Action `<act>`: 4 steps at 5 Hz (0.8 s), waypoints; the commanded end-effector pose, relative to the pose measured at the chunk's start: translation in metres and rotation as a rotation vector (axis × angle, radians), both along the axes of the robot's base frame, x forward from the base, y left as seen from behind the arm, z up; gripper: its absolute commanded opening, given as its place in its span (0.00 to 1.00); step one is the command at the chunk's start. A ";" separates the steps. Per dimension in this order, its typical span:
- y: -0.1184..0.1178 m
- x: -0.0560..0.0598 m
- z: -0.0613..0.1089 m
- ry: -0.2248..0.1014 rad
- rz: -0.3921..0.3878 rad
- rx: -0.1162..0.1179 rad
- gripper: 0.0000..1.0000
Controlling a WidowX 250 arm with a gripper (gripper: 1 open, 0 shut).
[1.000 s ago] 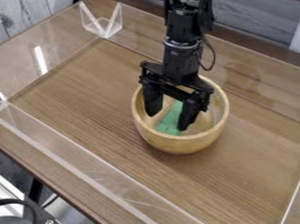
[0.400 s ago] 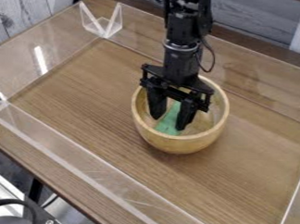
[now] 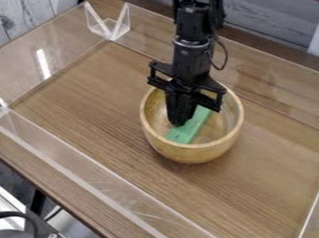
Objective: Remove the green block from inside the brown bowl and put it on the table
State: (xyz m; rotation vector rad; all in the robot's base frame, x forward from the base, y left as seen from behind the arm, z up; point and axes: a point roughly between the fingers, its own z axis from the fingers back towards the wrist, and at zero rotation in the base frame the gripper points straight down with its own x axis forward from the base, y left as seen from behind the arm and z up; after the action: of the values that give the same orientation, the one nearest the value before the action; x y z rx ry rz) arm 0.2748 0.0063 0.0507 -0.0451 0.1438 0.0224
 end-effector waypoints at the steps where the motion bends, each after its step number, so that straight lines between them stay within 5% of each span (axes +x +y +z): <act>1: 0.002 0.007 0.036 -0.096 -0.003 -0.014 0.00; 3: 0.017 0.012 0.097 -0.217 0.035 -0.039 0.00; 4: 0.019 0.012 0.102 -0.225 0.037 -0.046 0.00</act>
State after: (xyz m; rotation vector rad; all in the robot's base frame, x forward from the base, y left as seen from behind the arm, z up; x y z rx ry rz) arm 0.2796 0.0230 0.1301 -0.1052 0.0004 0.0591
